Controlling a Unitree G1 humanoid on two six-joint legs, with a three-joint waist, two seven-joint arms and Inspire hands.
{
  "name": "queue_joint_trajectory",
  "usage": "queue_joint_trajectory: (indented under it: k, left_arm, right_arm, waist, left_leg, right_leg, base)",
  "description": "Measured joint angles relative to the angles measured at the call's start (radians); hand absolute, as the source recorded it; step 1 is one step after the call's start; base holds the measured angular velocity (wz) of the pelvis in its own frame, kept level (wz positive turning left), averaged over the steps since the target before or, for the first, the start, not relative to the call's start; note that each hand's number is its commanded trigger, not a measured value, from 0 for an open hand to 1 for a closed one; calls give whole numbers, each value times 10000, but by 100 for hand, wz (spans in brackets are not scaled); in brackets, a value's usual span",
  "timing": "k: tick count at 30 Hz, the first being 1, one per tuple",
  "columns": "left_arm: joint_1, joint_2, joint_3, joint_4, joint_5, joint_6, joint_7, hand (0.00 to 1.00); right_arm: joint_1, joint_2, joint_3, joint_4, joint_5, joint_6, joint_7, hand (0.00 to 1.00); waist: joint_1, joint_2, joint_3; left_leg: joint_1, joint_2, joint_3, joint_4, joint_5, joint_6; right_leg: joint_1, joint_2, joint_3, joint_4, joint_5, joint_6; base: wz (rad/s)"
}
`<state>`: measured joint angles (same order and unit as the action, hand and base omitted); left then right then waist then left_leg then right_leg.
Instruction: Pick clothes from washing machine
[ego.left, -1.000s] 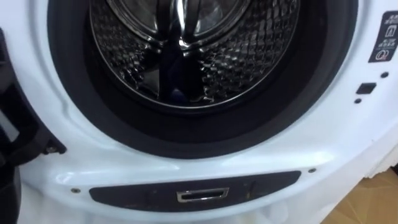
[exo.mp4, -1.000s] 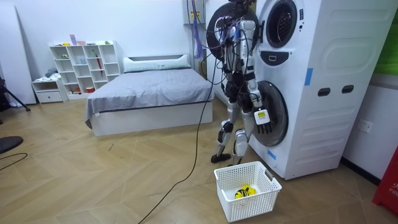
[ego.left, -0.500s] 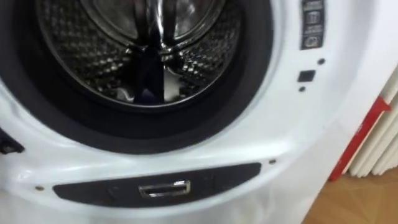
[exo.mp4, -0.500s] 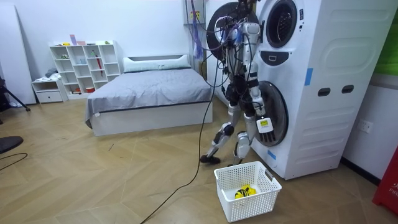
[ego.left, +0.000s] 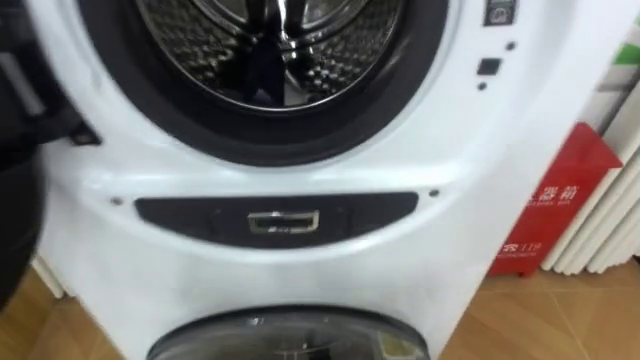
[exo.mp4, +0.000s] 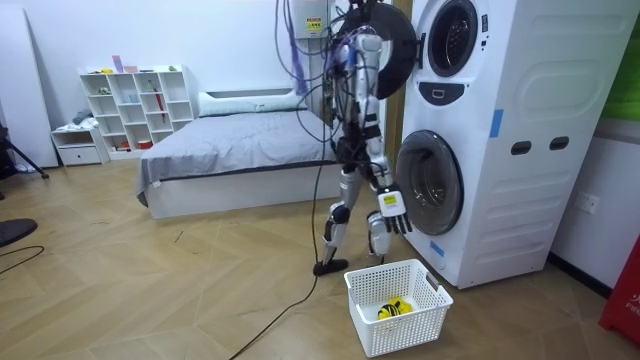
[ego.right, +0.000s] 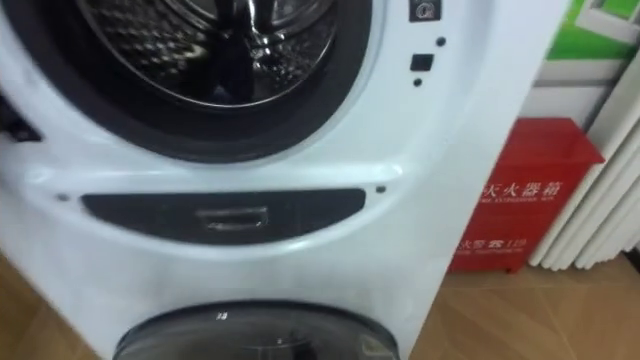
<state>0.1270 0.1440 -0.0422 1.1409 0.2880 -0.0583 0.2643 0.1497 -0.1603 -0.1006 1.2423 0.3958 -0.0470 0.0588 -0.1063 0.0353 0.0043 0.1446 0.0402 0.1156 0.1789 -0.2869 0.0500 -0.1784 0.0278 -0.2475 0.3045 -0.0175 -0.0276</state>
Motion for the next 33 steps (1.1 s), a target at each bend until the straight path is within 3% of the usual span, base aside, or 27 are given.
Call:
queue_joint_trajectory:
  k: [1,2,3,4,5,6,7,8,12,17,19,22,28,33]
  left_arm:
    - [29,13,12,18,25,1,50,0]
    - [112,58,26,29,38,1,133,0]
    - [178,103,17,29,13,1,163,0]
    - [302,207,5,27,-25,5,174,0]
    - [347,300,6,25,-23,19,189,0]
    - [340,327,31,-6,-23,29,224,0]
    - [340,285,39,-11,-24,25,251,0]
    - [344,154,58,1,-22,19,281,0]
    - [274,114,329,-6,-234,-165,282,0]
    - [351,100,385,-10,-1488,-165,287,0]
    - [436,100,427,-2,-1993,-169,299,0]
    - [637,101,975,107,-2917,-247,300,0]
    - [725,134,2377,-3,-5729,-372,306,0]
    - [500,664,3196,-1086,-8833,-649,324,0]
  right_arm:
    - [22,1,-6,1,-24,48,-29,0]
    - [92,-9,-26,2,-62,46,-53,0]
    - [99,-17,-24,24,-84,45,-72,0]
    - [92,-7,37,39,-119,45,-138,0]
    - [55,10,257,43,-118,43,-139,0]
    - [9,14,531,32,-151,39,-131,0]
    - [-46,2,626,31,-200,39,-128,0]
    - [-156,-11,717,27,-267,25,-129,0]
    - [-187,44,806,14,-565,-36,-1,0]
    - [-222,34,864,41,-642,-40,75,0]
    - [-211,42,893,28,-643,-40,56,0]
    - [-184,53,782,35,-886,-41,84,0]
    - [-184,-2,-211,27,-932,-126,80,0]
    - [-156,-104,-863,-8,-1054,-406,82,0]
  waist:
    - [12,36,-12]
    - [51,42,2]
    - [48,22,-1]
    - [99,-72,-9]
    - [170,-308,-13]
    - [205,-449,-2]
    - [267,-463,-11]
    - [298,-440,-17]
    - [353,-459,-6]
    - [356,-524,10]
    - [422,-562,-22]
    - [655,-614,-2]
    - [754,-613,59]
    - [855,-419,18]
  left_leg:
    - [-34,-7,40,-2,62,-1]
    - [-52,-2,39,-3,143,-8]
    - [-44,-11,36,-3,167,-22]
    - [-16,-42,120,-4,204,-78]
    - [0,-130,224,0,250,-155]
    - [-65,-207,284,1,314,-239]
    - [-106,-205,368,1,335,-274]
    - [-128,-156,481,-12,386,-350]
    - [-38,82,714,-180,588,-519]
    - [58,197,744,-169,574,-630]
    - [80,217,748,-164,558,-655]
    - [172,234,735,-151,547,-671]
    - [232,223,614,-253,516,-697]
    - [165,190,330,-263,501,-689]
  right_leg:
    - [96,-250,28,491,-383,-3]
    - [463,-657,227,1203,-981,107]
    - [723,-836,341,1428,-1243,262]
    - [1251,-1015,664,1582,-1602,553]
    - [1583,-1102,945,1247,-1814,776]
    - [1778,-1062,849,607,-1915,780]
    - [1869,-1019,841,264,-1894,749]
    - [2037,-838,856,-343,-1633,483]
    - [2117,-500,1107,-851,-1367,284]
    - [2129,-366,1106,-841,-1412,191]
    - [2129,-332,1169,-852,-1430,177]
    - [2155,-288,1353,-862,-1435,171]
    - [2264,-289,1325,-1010,-1455,192]
    - [2305,-322,1079,-994,-1456,195]
  base:
    - [10]
    - [0]
    - [-10]
    - [-25]
    - [-35]
    - [-38]
    - [-43]
    - [-33]
    - [-21]
    - [-3]
    - [-8]
    - [-17]
    - [6]
    - [12]
